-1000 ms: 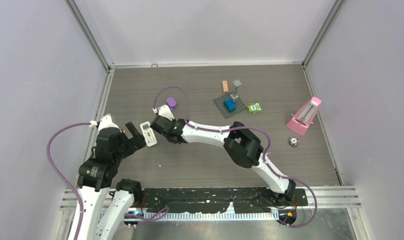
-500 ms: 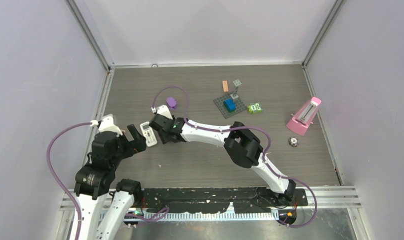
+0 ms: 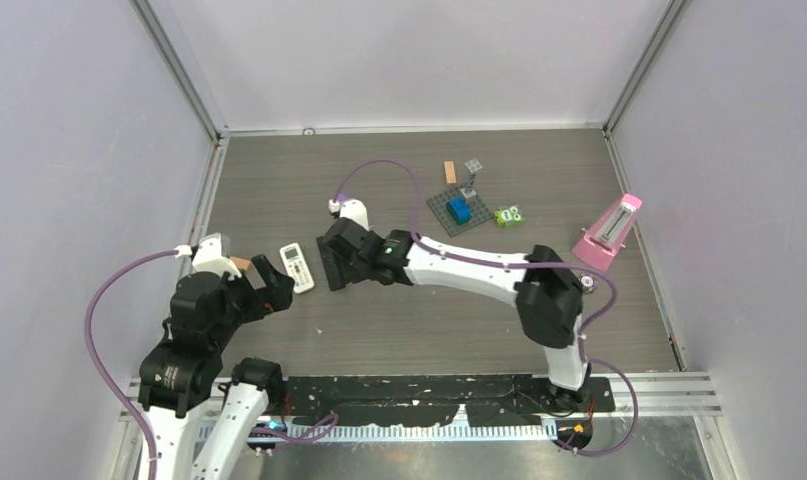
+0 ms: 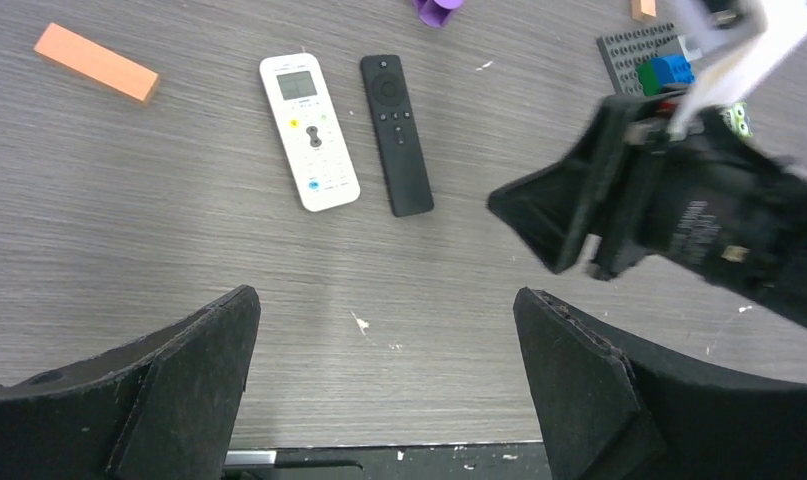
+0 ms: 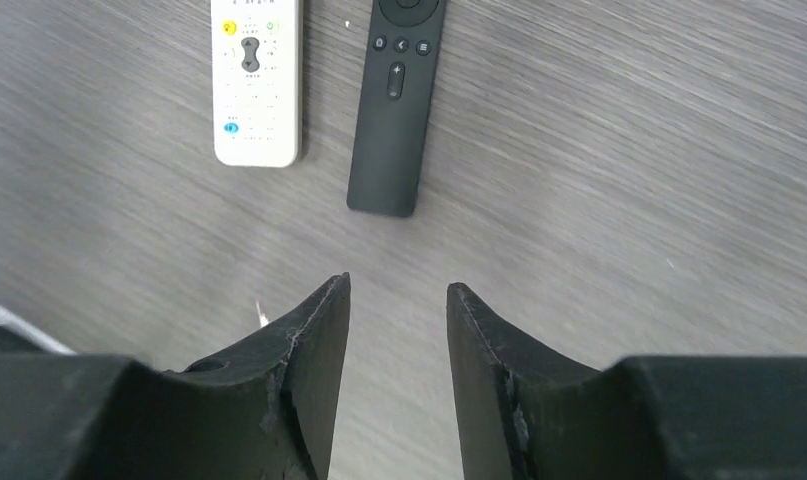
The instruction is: Load the batteries into the remote control
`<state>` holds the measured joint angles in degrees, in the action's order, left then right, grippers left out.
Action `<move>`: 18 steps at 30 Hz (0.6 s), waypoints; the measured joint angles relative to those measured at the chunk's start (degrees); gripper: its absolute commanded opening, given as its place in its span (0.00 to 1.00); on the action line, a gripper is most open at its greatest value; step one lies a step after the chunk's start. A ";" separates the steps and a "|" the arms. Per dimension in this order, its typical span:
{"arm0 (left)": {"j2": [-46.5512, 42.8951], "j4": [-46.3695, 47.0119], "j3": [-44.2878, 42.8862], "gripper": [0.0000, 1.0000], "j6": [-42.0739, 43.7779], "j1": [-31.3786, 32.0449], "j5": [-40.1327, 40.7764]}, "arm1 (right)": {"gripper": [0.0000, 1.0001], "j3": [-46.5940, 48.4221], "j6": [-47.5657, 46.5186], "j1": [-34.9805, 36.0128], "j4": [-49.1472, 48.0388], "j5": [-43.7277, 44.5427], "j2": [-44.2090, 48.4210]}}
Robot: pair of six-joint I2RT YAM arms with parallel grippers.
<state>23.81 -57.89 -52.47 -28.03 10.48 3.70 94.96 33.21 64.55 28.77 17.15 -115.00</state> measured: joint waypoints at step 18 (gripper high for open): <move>-1.22 -5.07 -13.44 1.00 0.26 0.09 -3.19 | 0.95 -23.89 6.97 0.98 21.31 31.61 68.70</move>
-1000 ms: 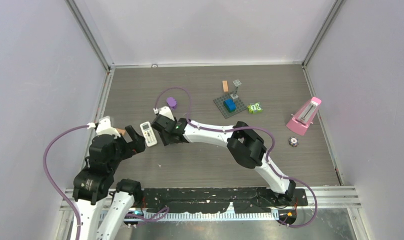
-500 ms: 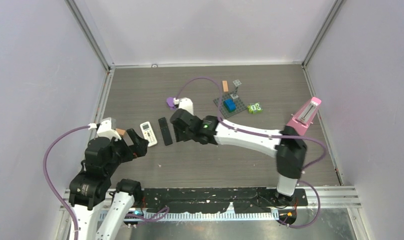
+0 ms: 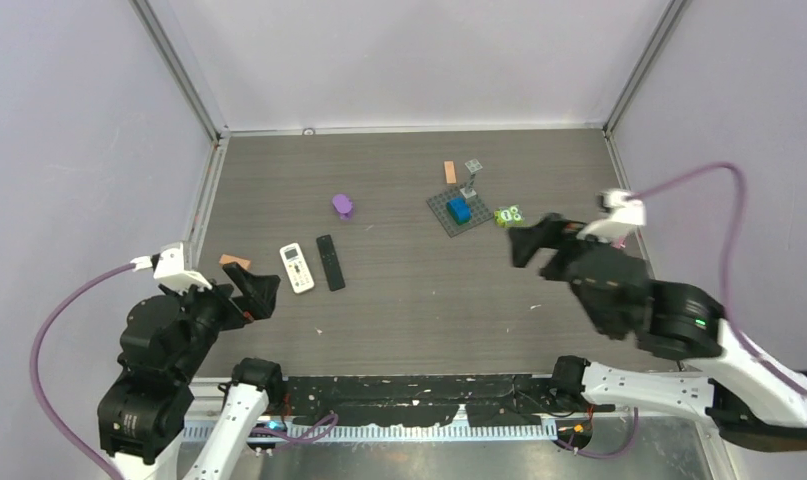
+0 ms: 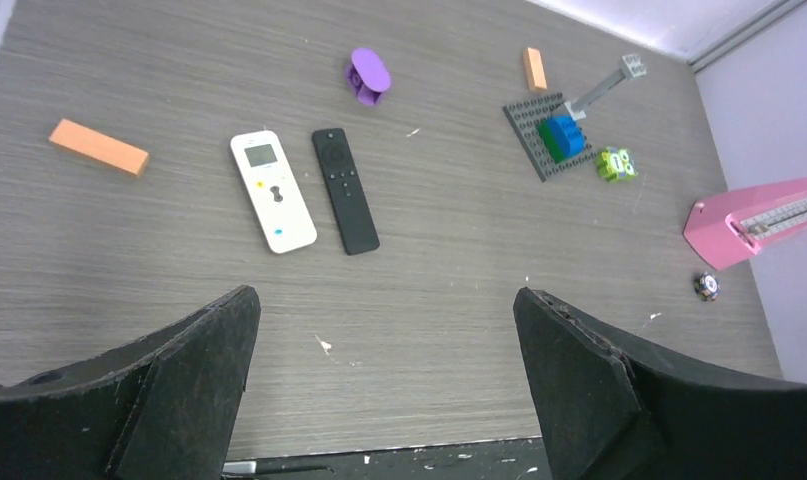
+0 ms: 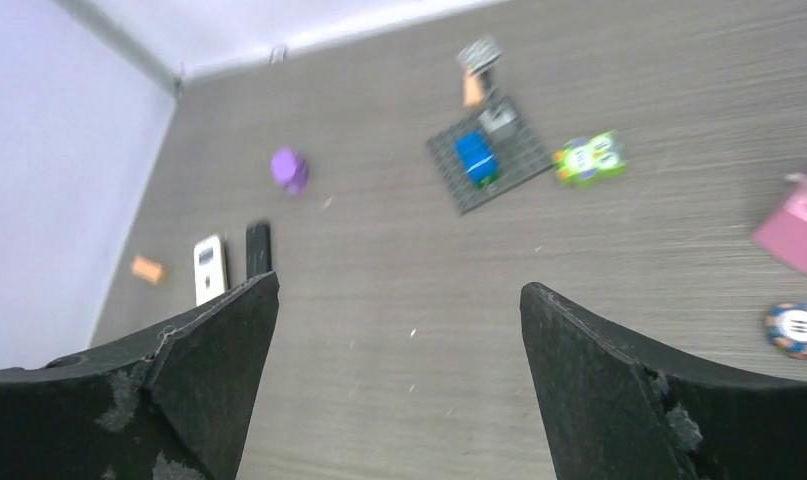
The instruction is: Load the batteries into the remote control
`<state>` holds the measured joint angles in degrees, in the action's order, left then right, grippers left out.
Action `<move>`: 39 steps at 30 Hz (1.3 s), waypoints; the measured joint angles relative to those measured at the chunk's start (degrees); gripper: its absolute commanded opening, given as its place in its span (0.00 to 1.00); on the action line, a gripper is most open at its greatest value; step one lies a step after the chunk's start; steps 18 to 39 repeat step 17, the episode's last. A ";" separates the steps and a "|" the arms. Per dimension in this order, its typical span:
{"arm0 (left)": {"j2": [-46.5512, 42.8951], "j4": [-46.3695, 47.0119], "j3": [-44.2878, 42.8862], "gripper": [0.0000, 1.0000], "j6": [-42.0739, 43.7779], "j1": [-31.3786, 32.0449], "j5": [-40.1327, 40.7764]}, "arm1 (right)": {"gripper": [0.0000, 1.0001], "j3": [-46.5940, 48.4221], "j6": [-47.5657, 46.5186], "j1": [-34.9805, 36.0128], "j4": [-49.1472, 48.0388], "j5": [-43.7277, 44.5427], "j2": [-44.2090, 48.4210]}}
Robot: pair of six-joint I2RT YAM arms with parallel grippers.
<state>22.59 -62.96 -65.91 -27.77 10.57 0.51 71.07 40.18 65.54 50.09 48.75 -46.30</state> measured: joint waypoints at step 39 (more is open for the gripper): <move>2.05 -2.49 -5.77 1.00 1.05 0.98 6.10 | 0.95 4.92 3.72 -0.02 14.69 18.08 25.86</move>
